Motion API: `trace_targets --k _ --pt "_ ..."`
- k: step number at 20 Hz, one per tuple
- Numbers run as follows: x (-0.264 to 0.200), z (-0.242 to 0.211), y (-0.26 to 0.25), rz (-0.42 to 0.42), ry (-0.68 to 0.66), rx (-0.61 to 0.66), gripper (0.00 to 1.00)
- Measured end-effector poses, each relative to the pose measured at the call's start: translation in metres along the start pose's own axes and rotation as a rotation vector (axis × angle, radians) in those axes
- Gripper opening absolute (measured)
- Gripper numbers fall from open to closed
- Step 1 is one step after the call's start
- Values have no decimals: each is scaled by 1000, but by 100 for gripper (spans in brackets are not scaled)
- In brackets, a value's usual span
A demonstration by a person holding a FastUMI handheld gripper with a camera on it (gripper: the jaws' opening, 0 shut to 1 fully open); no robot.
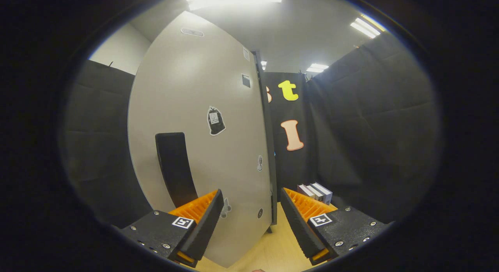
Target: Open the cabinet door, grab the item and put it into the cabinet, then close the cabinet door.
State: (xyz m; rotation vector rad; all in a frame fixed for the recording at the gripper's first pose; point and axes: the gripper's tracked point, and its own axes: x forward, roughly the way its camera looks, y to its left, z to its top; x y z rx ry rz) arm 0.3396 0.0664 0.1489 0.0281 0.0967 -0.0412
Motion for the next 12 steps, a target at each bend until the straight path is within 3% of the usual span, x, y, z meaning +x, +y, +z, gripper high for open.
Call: trace_targets --k 12 --pt "45 -7 77 136 22 -5 93"
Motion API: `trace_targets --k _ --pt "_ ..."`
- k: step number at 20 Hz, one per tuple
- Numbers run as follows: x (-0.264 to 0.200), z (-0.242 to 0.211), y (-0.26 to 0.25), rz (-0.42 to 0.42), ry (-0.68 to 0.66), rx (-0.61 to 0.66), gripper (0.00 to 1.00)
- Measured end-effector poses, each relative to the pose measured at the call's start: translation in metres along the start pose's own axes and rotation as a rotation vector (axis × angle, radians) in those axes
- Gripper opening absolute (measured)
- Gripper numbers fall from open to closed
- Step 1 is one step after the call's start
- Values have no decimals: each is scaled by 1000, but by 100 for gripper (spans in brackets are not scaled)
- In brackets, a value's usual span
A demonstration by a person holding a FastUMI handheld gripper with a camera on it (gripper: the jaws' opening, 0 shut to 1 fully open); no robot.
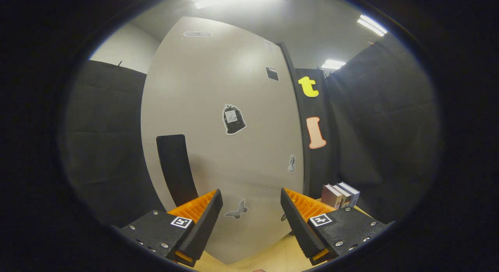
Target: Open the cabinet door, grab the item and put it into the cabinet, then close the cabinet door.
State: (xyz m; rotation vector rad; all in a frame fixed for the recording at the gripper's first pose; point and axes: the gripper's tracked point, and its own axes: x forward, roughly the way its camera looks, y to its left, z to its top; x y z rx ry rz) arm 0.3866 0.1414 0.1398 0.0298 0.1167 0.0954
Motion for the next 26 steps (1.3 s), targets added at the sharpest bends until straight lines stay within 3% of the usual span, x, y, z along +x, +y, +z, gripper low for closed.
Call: trace_targets --k 5,14,18,26 --pt "36 -3 47 59 -10 -43 93" --pt "67 -8 67 29 -36 -76 93" --pt "43 -10 62 36 -55 -73 93" --pt "-48 -25 54 88 -47 -93 93"
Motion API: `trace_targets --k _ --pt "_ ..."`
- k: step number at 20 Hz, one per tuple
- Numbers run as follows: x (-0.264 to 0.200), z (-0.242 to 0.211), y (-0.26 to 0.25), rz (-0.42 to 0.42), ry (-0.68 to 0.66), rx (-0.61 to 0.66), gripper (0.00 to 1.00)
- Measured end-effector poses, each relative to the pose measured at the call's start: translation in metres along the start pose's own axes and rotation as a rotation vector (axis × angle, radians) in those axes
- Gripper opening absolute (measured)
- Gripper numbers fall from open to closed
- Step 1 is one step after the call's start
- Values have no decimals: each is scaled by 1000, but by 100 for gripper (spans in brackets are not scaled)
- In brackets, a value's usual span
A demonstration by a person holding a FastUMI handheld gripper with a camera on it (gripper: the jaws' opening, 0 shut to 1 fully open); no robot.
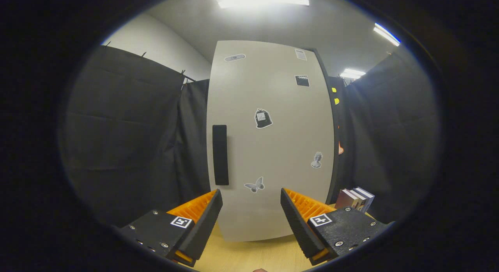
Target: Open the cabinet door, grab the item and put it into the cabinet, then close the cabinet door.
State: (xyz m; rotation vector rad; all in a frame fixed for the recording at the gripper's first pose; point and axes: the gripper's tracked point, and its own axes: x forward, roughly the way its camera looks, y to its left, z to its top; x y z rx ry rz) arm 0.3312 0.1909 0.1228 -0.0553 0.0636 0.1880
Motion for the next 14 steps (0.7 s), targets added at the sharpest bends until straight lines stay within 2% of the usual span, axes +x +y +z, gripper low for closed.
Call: trace_targets --k 9,14 --pt "-83 -2 -34 -52 -32 33 93" --pt "-107 -18 -42 -64 -27 33 93"
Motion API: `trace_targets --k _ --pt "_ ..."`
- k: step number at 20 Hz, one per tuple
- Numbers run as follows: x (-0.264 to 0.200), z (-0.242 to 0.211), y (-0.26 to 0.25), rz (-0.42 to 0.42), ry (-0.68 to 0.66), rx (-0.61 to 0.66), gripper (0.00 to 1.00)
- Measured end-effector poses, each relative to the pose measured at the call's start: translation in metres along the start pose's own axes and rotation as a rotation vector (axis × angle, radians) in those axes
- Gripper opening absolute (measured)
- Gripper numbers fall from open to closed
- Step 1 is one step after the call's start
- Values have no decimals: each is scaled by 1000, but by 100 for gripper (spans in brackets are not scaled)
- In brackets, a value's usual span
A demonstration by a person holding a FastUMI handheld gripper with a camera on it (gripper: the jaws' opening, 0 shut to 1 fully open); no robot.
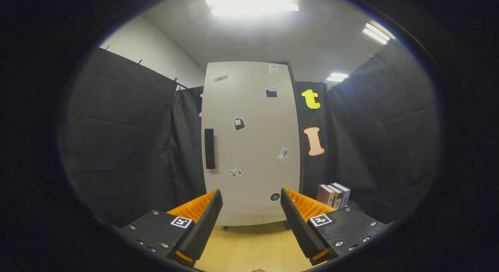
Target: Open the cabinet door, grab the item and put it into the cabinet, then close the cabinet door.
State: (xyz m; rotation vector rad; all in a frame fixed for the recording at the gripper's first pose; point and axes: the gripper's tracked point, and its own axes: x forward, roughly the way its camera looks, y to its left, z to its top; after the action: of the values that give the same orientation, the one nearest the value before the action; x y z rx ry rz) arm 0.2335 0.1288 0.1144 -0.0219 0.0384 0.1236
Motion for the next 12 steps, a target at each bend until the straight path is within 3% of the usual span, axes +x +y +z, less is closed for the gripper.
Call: trace_targets --k 12 --pt "-17 -12 10 40 23 -31 93"
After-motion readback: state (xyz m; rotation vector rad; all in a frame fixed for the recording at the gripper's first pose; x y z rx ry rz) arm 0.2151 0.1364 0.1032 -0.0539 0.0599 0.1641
